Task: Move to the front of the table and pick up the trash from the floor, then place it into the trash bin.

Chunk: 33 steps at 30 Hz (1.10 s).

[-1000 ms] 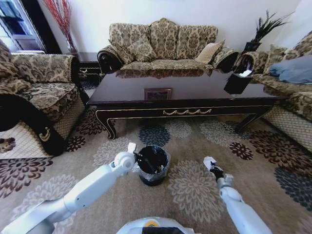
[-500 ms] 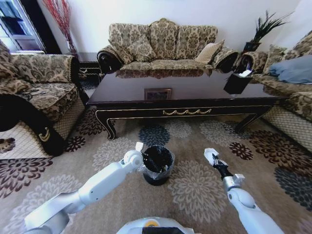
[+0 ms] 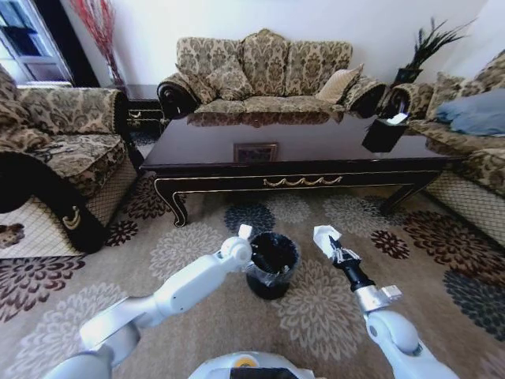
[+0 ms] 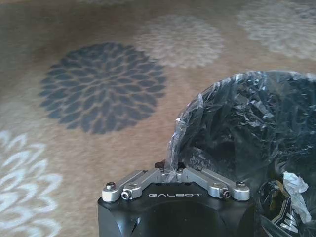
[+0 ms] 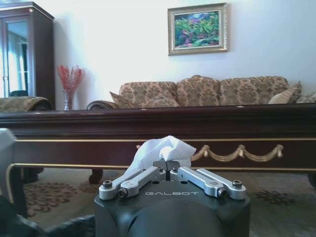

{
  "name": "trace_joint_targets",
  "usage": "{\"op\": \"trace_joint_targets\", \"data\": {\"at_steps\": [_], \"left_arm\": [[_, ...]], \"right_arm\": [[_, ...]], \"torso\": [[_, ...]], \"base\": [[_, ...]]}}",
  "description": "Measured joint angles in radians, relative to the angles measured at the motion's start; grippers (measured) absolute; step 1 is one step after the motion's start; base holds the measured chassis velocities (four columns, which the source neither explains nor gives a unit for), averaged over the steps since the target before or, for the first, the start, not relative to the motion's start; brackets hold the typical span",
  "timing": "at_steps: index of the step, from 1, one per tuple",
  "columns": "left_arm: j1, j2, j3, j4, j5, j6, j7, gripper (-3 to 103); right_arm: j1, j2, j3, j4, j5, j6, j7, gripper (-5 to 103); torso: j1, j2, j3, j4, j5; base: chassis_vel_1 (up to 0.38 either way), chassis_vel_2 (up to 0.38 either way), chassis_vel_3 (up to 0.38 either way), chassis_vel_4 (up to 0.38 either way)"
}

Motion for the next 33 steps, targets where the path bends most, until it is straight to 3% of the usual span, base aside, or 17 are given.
{"op": "trace_joint_targets", "data": {"at_steps": [16,19,27,29,33], "left_arm": [[-0.058,-0.057,0.093,-0.037,-0.054,0.001,-0.05,3],[-0.059,-0.053,0.093,-0.045,-0.058,0.0,-0.052,3],[-0.058,-0.027,0.088,-0.063,-0.065,0.001,-0.06,3],[-0.058,-0.026,0.086,-0.065,-0.066,0.001,-0.06,3],[-0.058,-0.017,0.083,-0.069,-0.071,0.0,-0.062,3]], "right_arm": [[-0.065,0.034,-0.05,0.057,-0.055,-0.015,0.015,-3],[-0.066,0.035,-0.052,0.051,-0.06,-0.017,0.015,1],[-0.073,0.031,-0.057,0.041,-0.063,-0.012,0.012,38],[-0.075,0.031,-0.057,0.04,-0.065,-0.011,0.011,38],[-0.08,0.034,-0.057,0.03,-0.083,0.006,-0.002,61]], "torso": [[0.0,0.0,0.0,0.0003,0.0003],[0.0,0.0,0.0,0.0003,0.0003],[0.0,0.0,0.0,0.0006,0.0002],[0.0,0.0,0.0,0.0004,0.0002],[0.0,0.0,0.0,0.0003,0.0002]], "base": [[0.0,0.0,0.0,0.0],[0.0,0.0,0.0,0.0],[0.0,0.0,0.0,0.0],[0.0,0.0,0.0,0.0],[0.0,0.0,0.0,0.0]]}}
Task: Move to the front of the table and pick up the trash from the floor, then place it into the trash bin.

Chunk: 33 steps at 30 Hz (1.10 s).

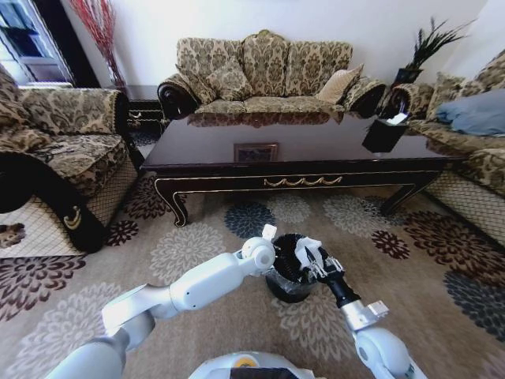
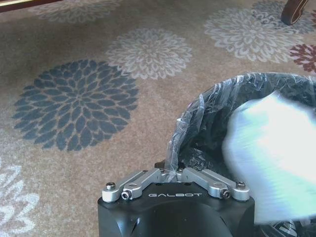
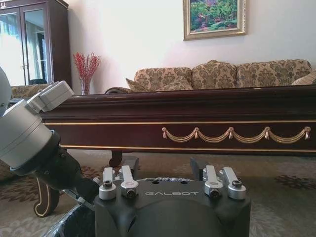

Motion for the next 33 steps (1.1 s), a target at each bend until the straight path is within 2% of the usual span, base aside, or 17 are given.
{"op": "trace_joint_targets", "data": {"at_steps": [1,4,6,9,10,11,14,16,20,21,26,33], "left_arm": [[0.0,0.0,0.0,0.0,0.0,0.0,0.0,3],[0.002,0.012,-0.009,-0.002,-0.001,0.0,0.0,3],[0.004,0.016,-0.013,-0.004,-0.001,0.0,0.0,3],[0.016,0.041,-0.033,-0.016,0.0,0.0,0.0,3],[0.016,0.041,-0.033,-0.016,0.0,0.0,0.0,3],[0.016,0.054,-0.038,-0.022,0.001,-0.001,-0.002,3],[0.003,0.132,-0.051,-0.068,-0.006,-0.013,-0.028,3],[0.003,0.148,-0.058,-0.082,-0.012,-0.014,-0.036,3],[0.039,0.224,-0.098,-0.153,-0.032,-0.018,-0.053,3],[0.039,0.224,-0.098,-0.153,-0.032,-0.018,-0.053,3],[0.149,0.322,-0.152,-0.255,-0.035,-0.018,-0.052,3],[0.27,0.398,-0.261,-0.321,-0.013,-0.019,-0.054,3]], "right_arm": [[0.0,0.0,0.0,0.0,0.0,0.0,0.0,61],[-0.001,0.002,-0.001,0.001,-0.004,0.003,-0.003,77],[-0.001,0.003,-0.001,0.004,-0.003,0.003,-0.003,77],[-0.001,0.008,0.003,0.023,0.007,-0.003,0.012,93],[-0.001,0.008,0.003,0.023,0.007,-0.003,0.012,93],[-0.001,0.01,0.007,0.027,0.011,-0.005,0.018,97],[-0.007,0.012,0.04,0.029,0.035,-0.006,0.034,100],[-0.009,0.011,0.05,0.022,0.04,-0.003,0.034,100],[-0.01,0.013,0.087,-0.042,0.059,0.018,0.034,100],[-0.01,0.013,0.087,-0.042,0.059,0.018,0.034,100],[0.003,0.026,0.085,-0.095,0.058,0.024,0.035,100],[0.014,0.036,0.067,-0.115,0.039,0.021,0.038,100]], "torso": [[0.0,0.0,0.0,0.0,0.0],[0.0,0.0,0.0,0.0001,0.0],[0.0,0.0,0.0,0.0,0.0],[0.0,0.0,0.0,-0.0001,-0.0002],[0.0,0.0,0.0,-0.0001,-0.0002],[0.0,0.0,0.0,0.0,-0.0002],[0.0,0.0,0.0,0.0004,-0.0002],[0.0,0.0,0.0,0.0007,-0.0002],[0.0,0.0,0.0,-0.0002,-0.0002],[0.0,0.0,0.0,-0.0002,-0.0002],[0.0,0.0,0.0,0.0,-0.0003],[0.0,0.0,0.0,-0.0001,-0.0001]], "base": [[0.0,0.0,0.0,0.0],[0.0,0.0,0.0,0.0],[0.0,0.0,0.0,0.0],[0.0,0.0,0.0,0.0],[0.0,0.0,0.0,0.0],[0.0,0.0,0.0,0.0],[0.0,0.0,0.0,0.0],[0.0,0.0,0.0,0.0],[0.0,0.0,0.0,0.0],[0.0,0.0,0.0,0.0],[0.0,0.0,0.0,0.0],[0.0,0.0,0.0,0.0]]}}
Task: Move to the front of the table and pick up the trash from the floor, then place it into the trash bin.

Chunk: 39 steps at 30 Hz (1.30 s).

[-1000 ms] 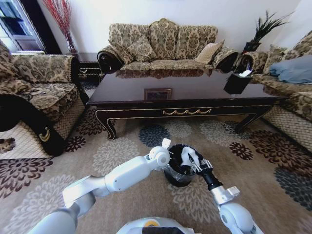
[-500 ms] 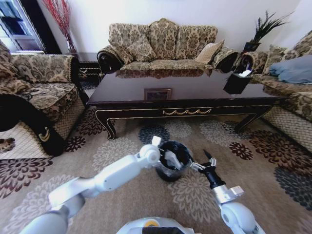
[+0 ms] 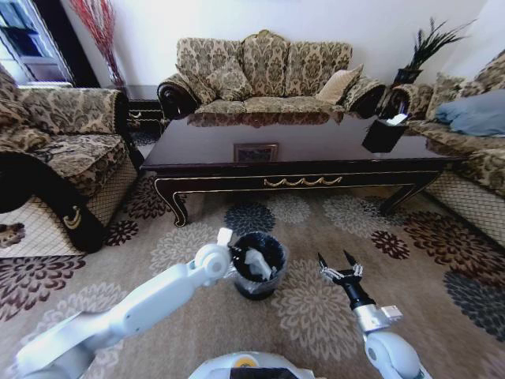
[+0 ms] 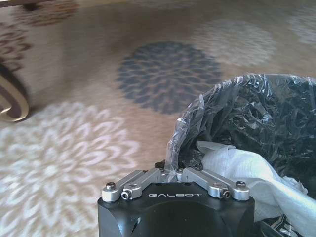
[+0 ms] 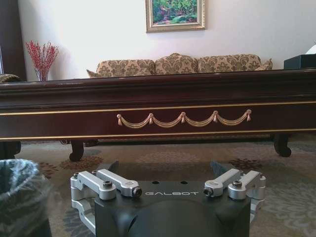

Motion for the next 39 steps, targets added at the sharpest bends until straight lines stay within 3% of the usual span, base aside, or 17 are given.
{"op": "trace_joint_targets", "data": {"at_steps": [8,19,21,25,29,34,36,37,39], "left_arm": [[0.212,0.063,-0.197,-0.025,0.013,0.006,0.008,3],[0.253,0.024,-0.212,-0.013,0.036,0.007,0.011,0],[0.257,0.024,-0.217,-0.016,0.037,0.008,0.011,6],[0.278,0.042,-0.239,-0.044,0.048,0.01,0.026,27],[0.288,0.053,-0.246,-0.063,0.055,0.011,0.032,32],[0.338,0.053,-0.313,-0.124,0.074,0.017,0.046,59],[0.349,0.05,-0.332,-0.138,0.081,0.018,0.05,59],[0.369,0.056,-0.361,-0.161,0.126,0.019,0.072,70],[0.411,0.079,-0.407,-0.197,0.231,0.019,0.133,76]], "right_arm": [[-0.015,0.005,-0.006,0.0,-0.014,0.0,-0.002,100],[-0.036,0.003,0.001,0.017,-0.02,0.001,-0.003,100],[-0.039,0.003,0.002,0.017,-0.02,0.0,-0.002,100],[-0.037,0.005,-0.002,0.014,-0.025,-0.011,0.013,100],[-0.031,0.007,-0.006,0.015,-0.026,-0.016,0.017,100],[-0.031,0.007,-0.007,0.037,-0.026,-0.025,0.036,100],[-0.034,0.007,-0.004,0.042,-0.026,-0.025,0.04,100],[-0.041,0.012,0.003,0.047,-0.029,-0.025,0.047,100],[-0.056,0.025,0.013,0.057,-0.035,-0.024,0.051,100]], "torso": [[0.0,0.0,0.0,0.0007,-0.0001],[0.0,0.0,0.0,0.0,0.0],[0.0,0.0,0.0,0.0001,0.0],[0.0,0.0,0.0,0.0,0.0001],[0.0,0.0,0.0,0.0002,0.0002],[0.0,0.0,0.0,0.0001,0.0002],[0.0,0.0,0.0,0.0002,-0.0001],[0.0,0.0,0.0,0.0001,-0.0003],[0.0,0.0,0.0,0.0001,0.0005]], "base": [[0.0,0.0,0.0,0.0],[0.0,0.0,0.0,0.0],[0.0,0.0,0.0,0.0],[0.0,0.0,0.0,0.0],[0.0,0.0,0.0,0.0],[0.0,0.0,0.0,0.0],[0.0,0.0,0.0,0.0],[0.0,0.0,0.0,0.0],[0.0,0.0,0.0,0.0]]}}
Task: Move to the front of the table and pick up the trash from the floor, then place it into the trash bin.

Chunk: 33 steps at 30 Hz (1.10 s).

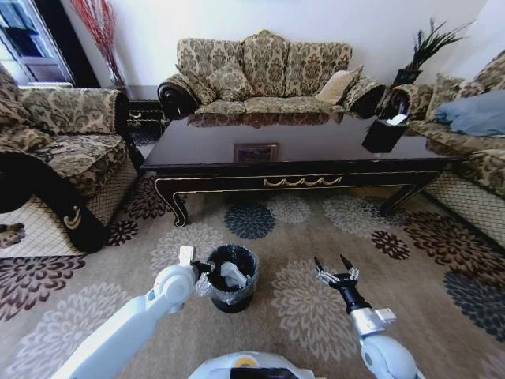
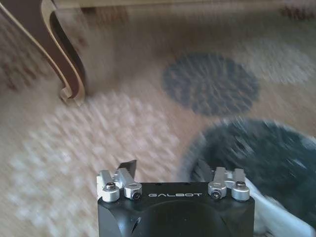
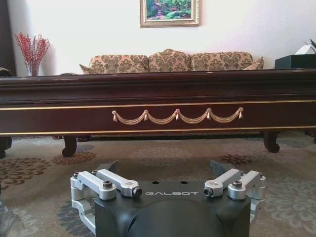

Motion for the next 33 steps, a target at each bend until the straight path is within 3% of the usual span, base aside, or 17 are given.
{"op": "trace_joint_targets", "data": {"at_steps": [2,6,8,11,12,16,17,20,26,33], "left_arm": [[0.014,0.005,-0.014,-0.014,0.034,-0.004,0.025,81],[0.151,0.015,-0.17,-0.095,0.293,-0.131,0.228,97],[0.179,0.011,-0.196,-0.105,0.328,-0.158,0.256,98],[0.339,-0.029,-0.333,-0.131,0.497,-0.325,0.379,100],[0.339,-0.029,-0.333,-0.131,0.497,-0.325,0.379,100],[0.546,-0.101,-0.51,-0.138,0.638,-0.507,0.519,100],[0.546,-0.101,-0.51,-0.138,0.638,-0.507,0.519,100],[0.661,-0.158,-0.625,-0.12,0.696,-0.618,0.59,100],[0.793,-0.231,-0.717,-0.089,0.685,-0.774,0.664,100],[0.901,-0.276,-0.735,-0.075,0.675,-0.878,0.732,100]], "right_arm": [[-0.007,0.006,0.004,0.005,-0.004,0.0,0.0,100],[-0.049,0.057,0.026,0.031,-0.097,0.047,0.0,100],[-0.053,0.062,0.028,0.034,-0.11,0.056,0.0,100],[-0.085,0.098,0.042,0.055,-0.182,0.104,0.0,100],[-0.085,0.098,0.042,0.055,-0.182,0.104,0.0,100],[-0.127,0.135,0.055,0.058,-0.269,0.187,0.0,100],[-0.127,0.135,0.055,0.058,-0.269,0.187,0.0,100],[-0.15,0.155,0.056,0.04,-0.281,0.226,0.0,100],[-0.149,0.185,0.052,0.022,-0.276,0.233,0.006,100],[-0.128,0.196,0.046,0.014,-0.275,0.224,0.006,100]], "torso": [[0.0,0.0,0.0,0.0001,-0.0001],[0.0,0.0,0.0,-0.0001,-0.0002],[0.0,0.0,0.0,-0.0001,-0.0003],[0.0,0.0,0.0,-0.0001,-0.0004],[0.0,0.0,0.0,-0.0001,-0.0004],[0.0,0.0,0.0,0.0002,-0.0003],[0.0,0.0,0.0,0.0002,-0.0003],[0.0,0.0,0.0,0.0001,-0.0003],[0.0,0.0,0.0,-0.0002,-0.0005],[0.0,0.0,0.0,0.0002,-0.0004]], "base": [[0.0,0.0,0.0,0.0],[0.0,0.0,0.0,0.0],[0.0,0.0,0.0,0.0],[0.0,0.0,0.0,0.0],[0.0,0.0,0.0,0.0],[0.0,0.0,0.0,0.0],[0.0,0.0,0.0,0.0],[0.0,0.0,0.0,0.0],[0.0,0.0,0.0,0.0],[0.0,0.0,0.0,0.0]]}}
